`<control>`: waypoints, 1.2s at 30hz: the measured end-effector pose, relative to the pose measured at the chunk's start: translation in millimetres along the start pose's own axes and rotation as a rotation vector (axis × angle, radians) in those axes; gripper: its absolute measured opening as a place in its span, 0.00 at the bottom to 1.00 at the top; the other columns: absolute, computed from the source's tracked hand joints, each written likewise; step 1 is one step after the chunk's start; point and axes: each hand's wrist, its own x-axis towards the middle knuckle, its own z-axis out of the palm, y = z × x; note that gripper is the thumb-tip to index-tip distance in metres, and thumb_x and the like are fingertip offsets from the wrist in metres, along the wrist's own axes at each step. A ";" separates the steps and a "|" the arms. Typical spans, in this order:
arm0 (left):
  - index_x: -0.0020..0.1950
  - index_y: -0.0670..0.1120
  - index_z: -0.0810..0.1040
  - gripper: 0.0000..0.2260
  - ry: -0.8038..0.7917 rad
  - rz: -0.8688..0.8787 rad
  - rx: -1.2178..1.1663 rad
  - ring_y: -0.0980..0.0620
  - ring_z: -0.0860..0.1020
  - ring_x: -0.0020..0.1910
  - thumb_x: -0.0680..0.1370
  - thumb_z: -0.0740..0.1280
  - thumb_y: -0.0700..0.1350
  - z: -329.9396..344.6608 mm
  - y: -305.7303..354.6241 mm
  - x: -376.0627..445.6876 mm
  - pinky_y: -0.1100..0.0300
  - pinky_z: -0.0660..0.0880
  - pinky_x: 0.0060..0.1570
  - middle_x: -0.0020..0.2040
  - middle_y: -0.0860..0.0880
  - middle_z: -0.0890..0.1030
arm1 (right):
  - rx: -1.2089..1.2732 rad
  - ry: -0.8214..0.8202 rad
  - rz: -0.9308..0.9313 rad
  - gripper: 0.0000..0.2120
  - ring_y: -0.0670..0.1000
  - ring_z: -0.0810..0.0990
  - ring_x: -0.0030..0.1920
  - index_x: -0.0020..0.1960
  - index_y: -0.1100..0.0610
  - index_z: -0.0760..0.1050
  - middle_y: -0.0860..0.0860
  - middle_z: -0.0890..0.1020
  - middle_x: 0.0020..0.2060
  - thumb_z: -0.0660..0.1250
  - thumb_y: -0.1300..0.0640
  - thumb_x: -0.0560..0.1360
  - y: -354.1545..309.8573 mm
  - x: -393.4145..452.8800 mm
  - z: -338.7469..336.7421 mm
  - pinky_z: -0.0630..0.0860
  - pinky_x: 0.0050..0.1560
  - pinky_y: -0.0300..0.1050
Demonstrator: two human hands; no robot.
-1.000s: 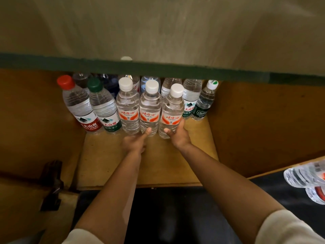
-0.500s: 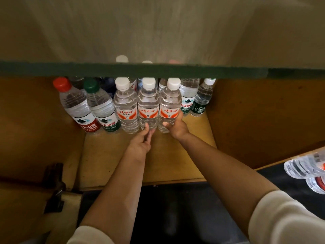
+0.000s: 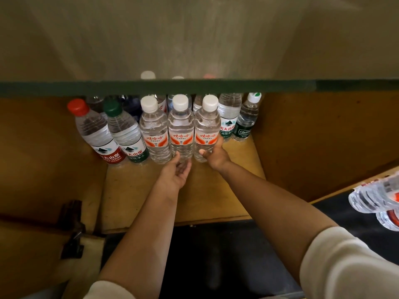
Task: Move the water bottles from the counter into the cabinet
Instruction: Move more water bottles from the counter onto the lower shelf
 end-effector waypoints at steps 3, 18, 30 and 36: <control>0.64 0.41 0.71 0.14 0.004 0.033 0.242 0.45 0.76 0.60 0.79 0.61 0.42 -7.0 -3.5 -2.0 0.53 0.74 0.56 0.60 0.42 0.77 | 0.031 0.038 -0.030 0.33 0.56 0.69 0.68 0.74 0.54 0.46 0.55 0.69 0.69 0.62 0.59 0.77 4.4 -8.7 1.6 0.65 0.61 0.44; 0.47 0.48 0.77 0.08 -0.122 0.217 1.054 0.53 0.72 0.31 0.79 0.60 0.38 -51.1 -145.2 -63.0 0.65 0.70 0.30 0.35 0.48 0.78 | -0.183 -0.153 -0.071 0.10 0.42 0.75 0.45 0.56 0.57 0.76 0.46 0.77 0.43 0.64 0.63 0.75 128.7 -161.0 -107.3 0.70 0.52 0.34; 0.49 0.51 0.77 0.08 -0.470 0.179 1.414 0.54 0.78 0.39 0.78 0.63 0.39 15.4 -301.7 -102.3 0.65 0.73 0.38 0.41 0.49 0.81 | -0.001 0.349 0.096 0.15 0.44 0.81 0.43 0.48 0.43 0.75 0.46 0.81 0.40 0.65 0.64 0.75 219.1 -242.9 -292.3 0.78 0.50 0.44; 0.65 0.48 0.68 0.24 -0.636 0.383 1.386 0.57 0.75 0.50 0.73 0.68 0.34 93.0 -366.9 -93.0 0.64 0.70 0.50 0.57 0.49 0.75 | 0.127 0.667 0.073 0.21 0.42 0.77 0.46 0.58 0.48 0.68 0.44 0.76 0.46 0.70 0.64 0.71 234.7 -230.7 -367.1 0.74 0.47 0.36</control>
